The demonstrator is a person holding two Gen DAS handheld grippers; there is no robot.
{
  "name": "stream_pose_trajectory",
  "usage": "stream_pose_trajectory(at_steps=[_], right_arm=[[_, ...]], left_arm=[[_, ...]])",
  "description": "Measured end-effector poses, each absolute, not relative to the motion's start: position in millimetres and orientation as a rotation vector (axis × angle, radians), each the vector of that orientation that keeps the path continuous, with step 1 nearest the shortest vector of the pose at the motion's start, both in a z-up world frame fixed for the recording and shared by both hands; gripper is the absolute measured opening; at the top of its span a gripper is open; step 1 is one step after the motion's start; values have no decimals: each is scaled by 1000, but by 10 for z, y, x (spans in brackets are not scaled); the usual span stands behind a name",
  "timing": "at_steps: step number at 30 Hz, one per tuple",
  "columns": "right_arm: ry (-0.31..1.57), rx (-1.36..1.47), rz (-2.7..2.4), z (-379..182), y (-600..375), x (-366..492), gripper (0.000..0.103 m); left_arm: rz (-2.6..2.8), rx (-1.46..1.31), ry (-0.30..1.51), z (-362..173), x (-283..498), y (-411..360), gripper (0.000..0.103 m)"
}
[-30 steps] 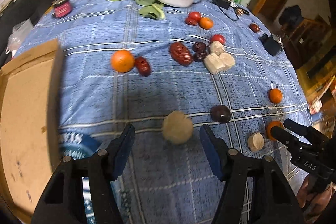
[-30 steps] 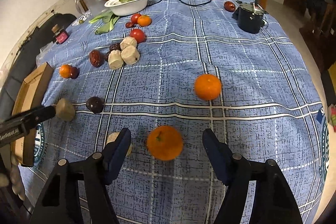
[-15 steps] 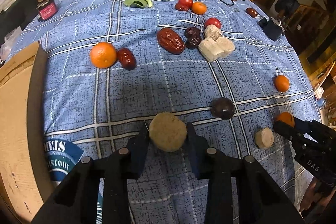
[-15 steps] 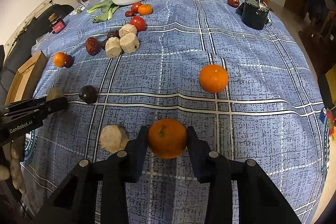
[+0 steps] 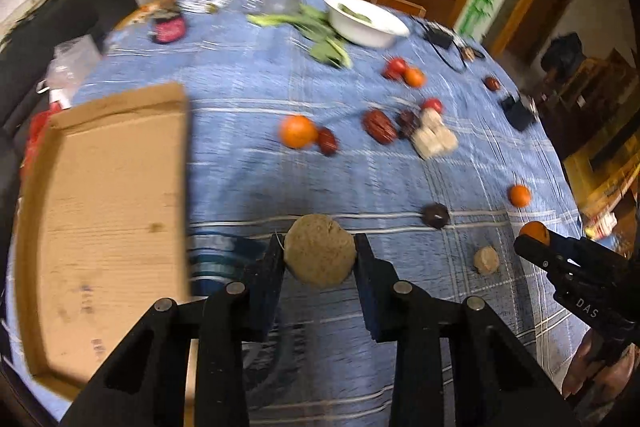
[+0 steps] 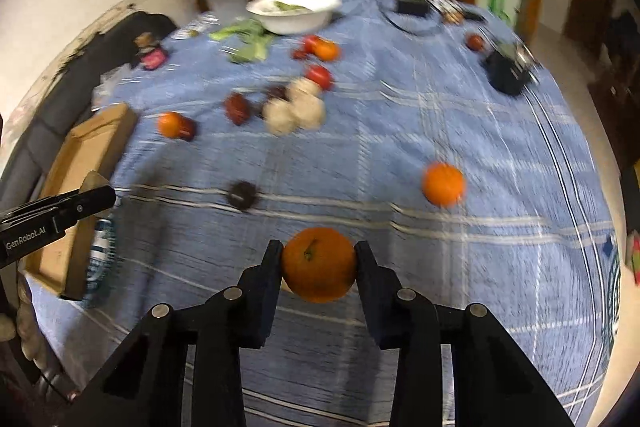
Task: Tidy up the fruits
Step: 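Carry the bun in the left tool and the orange in the right tool over the cardboard tray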
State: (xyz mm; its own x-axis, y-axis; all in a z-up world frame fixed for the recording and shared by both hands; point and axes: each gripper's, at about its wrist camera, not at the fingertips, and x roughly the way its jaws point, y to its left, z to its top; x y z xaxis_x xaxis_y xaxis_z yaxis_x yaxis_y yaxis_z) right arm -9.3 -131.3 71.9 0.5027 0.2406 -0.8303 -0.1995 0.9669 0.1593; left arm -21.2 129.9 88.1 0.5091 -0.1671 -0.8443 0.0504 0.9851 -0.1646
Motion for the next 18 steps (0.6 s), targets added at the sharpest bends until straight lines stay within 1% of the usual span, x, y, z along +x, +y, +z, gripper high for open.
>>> stream_pose_trajectory(at_steps=[5,9,14,18], right_arm=[[972,27,399,958,-740,-20,39],[972,20,509,1055,-175,109,39],[978,-7,617,1091,597,324,39],[994,-77,654,973,1211,499,40]], left_arm=[[-32,-177,997,1115,-226,1989,33],[50,-151,990,1205,-157,2499,33],[111,-96,1017,1122,70,2998,33],[115,-139,1064,915,305,3326,33]])
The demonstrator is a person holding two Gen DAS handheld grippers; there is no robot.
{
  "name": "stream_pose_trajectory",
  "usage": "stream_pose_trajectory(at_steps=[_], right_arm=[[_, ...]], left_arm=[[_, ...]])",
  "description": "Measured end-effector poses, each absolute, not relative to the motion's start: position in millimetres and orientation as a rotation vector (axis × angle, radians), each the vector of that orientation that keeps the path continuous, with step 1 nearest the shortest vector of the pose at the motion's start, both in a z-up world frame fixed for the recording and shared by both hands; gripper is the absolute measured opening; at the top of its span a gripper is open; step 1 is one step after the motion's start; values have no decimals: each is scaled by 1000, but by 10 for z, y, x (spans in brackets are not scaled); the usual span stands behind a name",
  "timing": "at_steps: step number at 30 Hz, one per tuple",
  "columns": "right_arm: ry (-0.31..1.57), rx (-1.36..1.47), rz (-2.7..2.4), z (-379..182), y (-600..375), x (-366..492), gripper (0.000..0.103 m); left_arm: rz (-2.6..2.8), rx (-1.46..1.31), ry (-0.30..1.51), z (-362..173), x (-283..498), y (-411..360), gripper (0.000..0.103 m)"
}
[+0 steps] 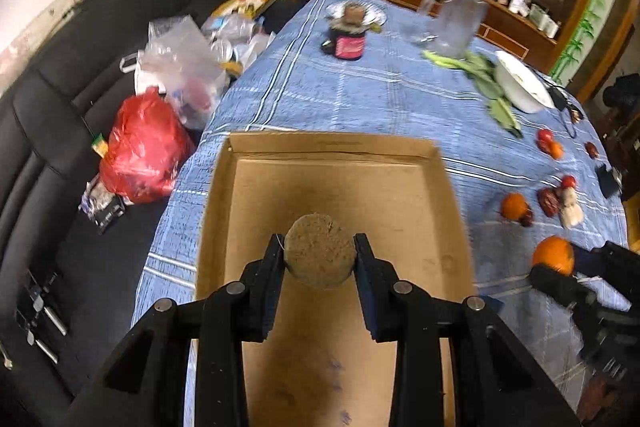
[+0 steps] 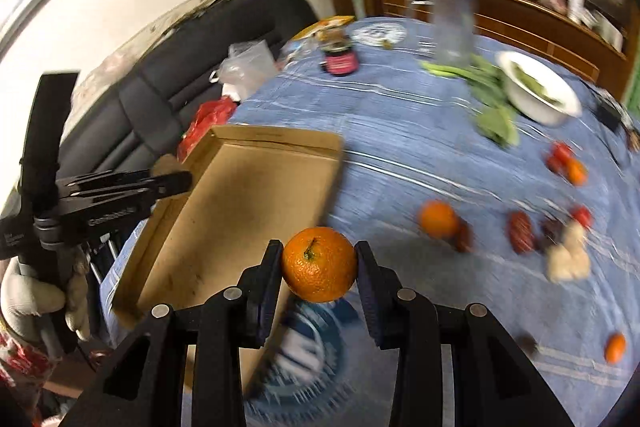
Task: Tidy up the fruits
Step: 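Carry the bun in the left tool and the orange in the right tool over the cardboard tray, then open the left tool to drop the bun while the right tool releases the orange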
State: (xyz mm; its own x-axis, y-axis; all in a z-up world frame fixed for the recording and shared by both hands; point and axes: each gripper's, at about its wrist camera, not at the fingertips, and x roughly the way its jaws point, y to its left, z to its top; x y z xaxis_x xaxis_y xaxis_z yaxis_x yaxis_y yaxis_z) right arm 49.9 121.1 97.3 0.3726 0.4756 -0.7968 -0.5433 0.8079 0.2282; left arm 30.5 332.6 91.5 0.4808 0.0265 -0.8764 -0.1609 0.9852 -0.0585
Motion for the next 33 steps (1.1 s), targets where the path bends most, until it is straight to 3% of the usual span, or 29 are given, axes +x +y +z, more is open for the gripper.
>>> stream_pose_trajectory(at_steps=[8,19,22,25,31,33], right_arm=[[1064,-149,672,622,1958,727,40],[1096,-189,607,380,2250,941,40],[1097,-179,600,393,2264,992,42],[1070,-171,589,464,2252,1020,56],[1011,-162,560,704,2075,1010,57],[986,-153,533,806,1896,974,57]], left_arm=[[120,-129,1141,526,618,3549,33],[117,-141,1169,349,741,3720,34],[115,-145,1148,414,728,3750,44],[111,-149,1129,502,711,3769,48],[118,-170,1083,755,636,3807,51],[117,-185,1053,876,568,3807,59]])
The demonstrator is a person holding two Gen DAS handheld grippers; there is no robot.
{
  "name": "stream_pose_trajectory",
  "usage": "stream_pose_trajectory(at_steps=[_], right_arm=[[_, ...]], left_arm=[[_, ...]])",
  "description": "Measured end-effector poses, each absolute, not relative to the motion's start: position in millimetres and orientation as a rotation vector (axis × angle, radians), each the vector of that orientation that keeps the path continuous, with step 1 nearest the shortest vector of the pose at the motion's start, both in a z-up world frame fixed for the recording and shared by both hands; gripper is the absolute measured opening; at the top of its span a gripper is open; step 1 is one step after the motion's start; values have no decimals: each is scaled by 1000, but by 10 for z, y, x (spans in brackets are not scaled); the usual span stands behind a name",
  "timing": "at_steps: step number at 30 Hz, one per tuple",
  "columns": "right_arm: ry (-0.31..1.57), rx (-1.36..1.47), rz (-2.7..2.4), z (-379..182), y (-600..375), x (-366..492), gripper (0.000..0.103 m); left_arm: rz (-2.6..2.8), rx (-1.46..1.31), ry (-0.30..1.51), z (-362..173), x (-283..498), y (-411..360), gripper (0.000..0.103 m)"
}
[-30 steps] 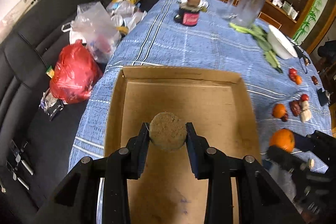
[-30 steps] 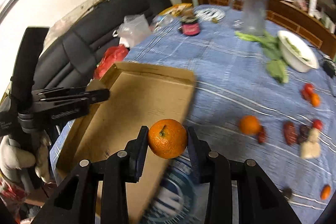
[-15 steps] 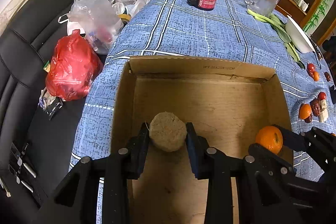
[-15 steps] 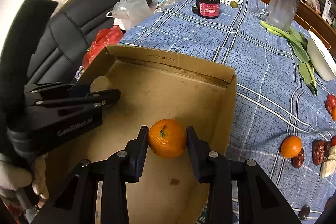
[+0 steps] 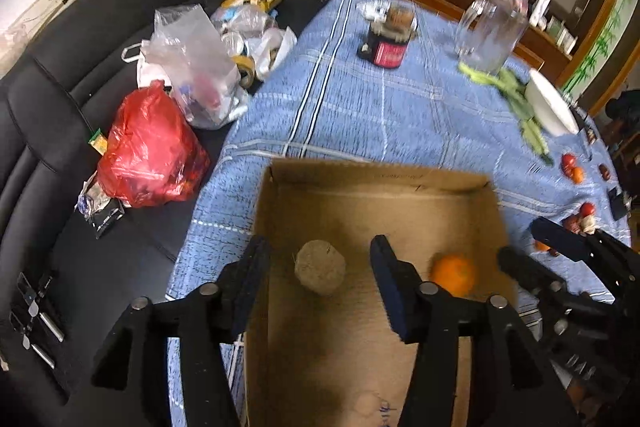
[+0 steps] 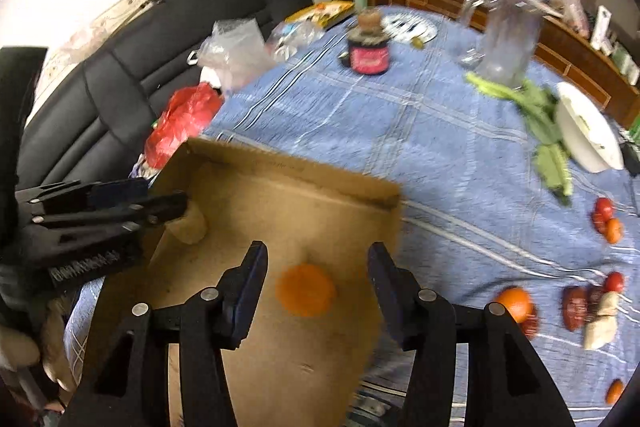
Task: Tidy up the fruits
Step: 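Open the left tool to drop the bun while the right tool releases the orange, then move the left tool toward a dark plum while the right tool approaches a pale round piece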
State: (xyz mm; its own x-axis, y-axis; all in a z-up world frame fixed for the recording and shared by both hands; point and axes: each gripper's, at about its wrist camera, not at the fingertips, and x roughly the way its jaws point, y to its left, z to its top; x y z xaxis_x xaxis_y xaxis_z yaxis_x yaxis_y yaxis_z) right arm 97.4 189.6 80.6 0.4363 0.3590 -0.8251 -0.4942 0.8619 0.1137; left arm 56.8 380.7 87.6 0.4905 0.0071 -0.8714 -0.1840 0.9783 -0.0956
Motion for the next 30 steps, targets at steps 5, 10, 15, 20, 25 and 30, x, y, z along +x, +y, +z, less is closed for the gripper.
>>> stream_pose_trajectory(at_steps=[5,10,15,20,25,30], right_arm=[[971,-39,427,932,1180,882,65],[983,114,292,922,261,698,64],[1007,213,155,841,-635,445,64],[1033,254,81,681,-1285,216,64],[1051,259,71,545,-1622,63,64],[1059,233,111,525,-1743,-28,64]], left_arm=[[95,-253,1014,1039,403,3726,62],[39,-302,1022,1040,260,3421,62],[-18,-304,1046,1006,138,2938,62],[-78,-261,1090,918,69,2313,62],[-152,-218,1131,824,15,1724,62],[-163,-217,1132,846,-74,1387,62]])
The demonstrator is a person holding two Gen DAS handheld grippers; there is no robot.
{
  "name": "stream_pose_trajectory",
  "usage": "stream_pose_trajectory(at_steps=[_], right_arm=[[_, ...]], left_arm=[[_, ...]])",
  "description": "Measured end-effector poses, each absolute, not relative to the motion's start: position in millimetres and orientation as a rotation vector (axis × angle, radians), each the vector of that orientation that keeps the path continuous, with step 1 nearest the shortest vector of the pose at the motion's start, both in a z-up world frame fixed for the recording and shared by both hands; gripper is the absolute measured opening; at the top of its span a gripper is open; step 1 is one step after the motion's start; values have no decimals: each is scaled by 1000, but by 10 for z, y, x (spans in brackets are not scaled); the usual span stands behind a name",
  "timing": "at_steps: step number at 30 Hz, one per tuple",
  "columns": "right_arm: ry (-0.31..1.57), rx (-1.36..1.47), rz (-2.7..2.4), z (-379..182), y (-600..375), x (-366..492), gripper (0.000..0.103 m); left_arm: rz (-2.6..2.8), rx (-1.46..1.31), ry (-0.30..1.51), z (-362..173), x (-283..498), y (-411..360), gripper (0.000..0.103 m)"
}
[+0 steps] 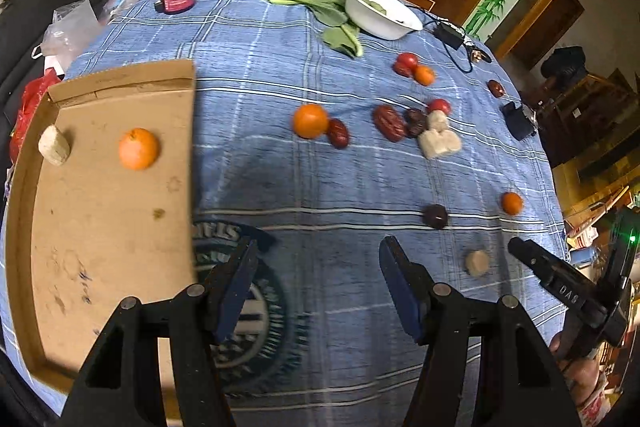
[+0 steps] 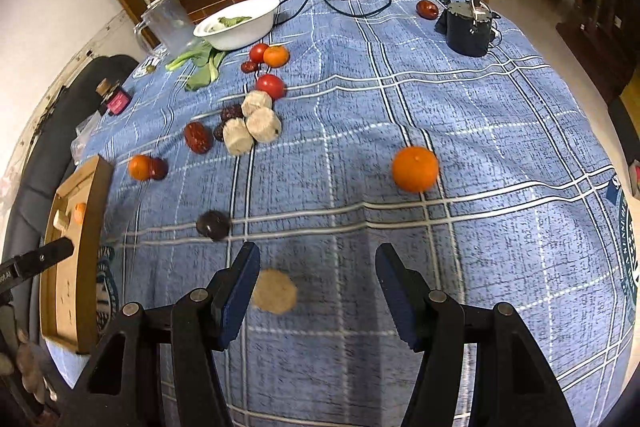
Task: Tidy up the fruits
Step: 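Move the left tool toward a dark plum while the right tool approaches a pale round piece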
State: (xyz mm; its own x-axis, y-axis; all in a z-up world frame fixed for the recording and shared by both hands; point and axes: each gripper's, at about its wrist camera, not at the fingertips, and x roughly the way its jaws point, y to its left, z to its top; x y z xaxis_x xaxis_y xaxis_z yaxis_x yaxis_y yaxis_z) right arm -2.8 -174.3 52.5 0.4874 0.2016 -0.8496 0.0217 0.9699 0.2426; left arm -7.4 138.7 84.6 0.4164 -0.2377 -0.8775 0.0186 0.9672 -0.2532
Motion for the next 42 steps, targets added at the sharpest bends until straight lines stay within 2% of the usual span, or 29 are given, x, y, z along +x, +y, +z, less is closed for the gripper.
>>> stream_pose_trajectory(at_steps=[10,18,23,33,42], right_arm=[[1097,144,281,506,-1461,78,64],[1119,-3,482,540,-752,183,64],[1096,-47,589,606,-417,53,65],[1110,-28,533,487,-774,-80,64],[1083,47,334,450,-1687,-169,64]], left_arm=[[57,-337,1076,1061,-688,1711,62],[307,-467,991,1285,-1417,2256,62],[370,-492,950,1401,-1663,2327,62],[259,-445,980,1346,-1391,1903,62],[69,-455,1108,817,-812,1440,62]])
